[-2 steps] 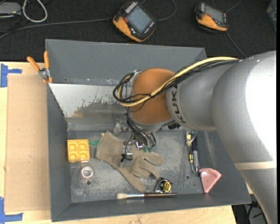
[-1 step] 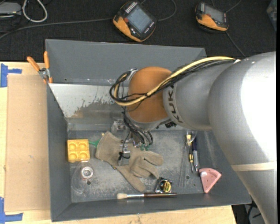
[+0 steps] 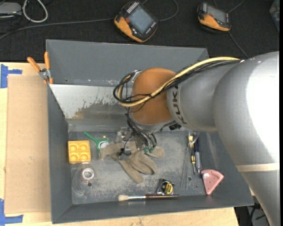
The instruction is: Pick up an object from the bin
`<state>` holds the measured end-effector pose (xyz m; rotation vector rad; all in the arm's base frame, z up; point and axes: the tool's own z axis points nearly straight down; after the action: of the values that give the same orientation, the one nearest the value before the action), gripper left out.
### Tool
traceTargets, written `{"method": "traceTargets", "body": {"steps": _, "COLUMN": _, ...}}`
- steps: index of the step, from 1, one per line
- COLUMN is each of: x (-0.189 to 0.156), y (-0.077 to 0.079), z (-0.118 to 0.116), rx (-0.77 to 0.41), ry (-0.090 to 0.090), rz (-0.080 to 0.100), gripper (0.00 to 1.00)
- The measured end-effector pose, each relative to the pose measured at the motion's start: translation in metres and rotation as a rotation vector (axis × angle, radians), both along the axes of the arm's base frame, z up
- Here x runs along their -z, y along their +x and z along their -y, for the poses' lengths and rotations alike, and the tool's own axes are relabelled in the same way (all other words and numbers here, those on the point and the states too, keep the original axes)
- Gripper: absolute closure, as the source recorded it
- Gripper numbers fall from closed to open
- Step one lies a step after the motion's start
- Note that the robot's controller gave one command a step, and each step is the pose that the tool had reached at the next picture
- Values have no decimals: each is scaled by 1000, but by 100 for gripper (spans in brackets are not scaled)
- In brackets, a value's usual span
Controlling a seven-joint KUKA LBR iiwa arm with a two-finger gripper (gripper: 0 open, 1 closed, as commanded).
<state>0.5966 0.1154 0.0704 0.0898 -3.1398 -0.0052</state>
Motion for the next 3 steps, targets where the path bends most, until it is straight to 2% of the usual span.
{"method": "traceTargets", "body": {"steps": 1, "x": 0, "y": 0, "z": 0, "rx": 0, "ry": 0, "rz": 0, "gripper": 100}}
{"method": "traceTargets", "body": {"steps": 2, "x": -28, "y": -3, "z": 1, "rx": 1, "ry": -1, "rz": -9, "gripper": 100}}
{"method": "traceTargets", "body": {"steps": 3, "x": -49, "y": -1, "z": 0, "rx": 2, "ry": 1, "rz": 0, "gripper": 100}}
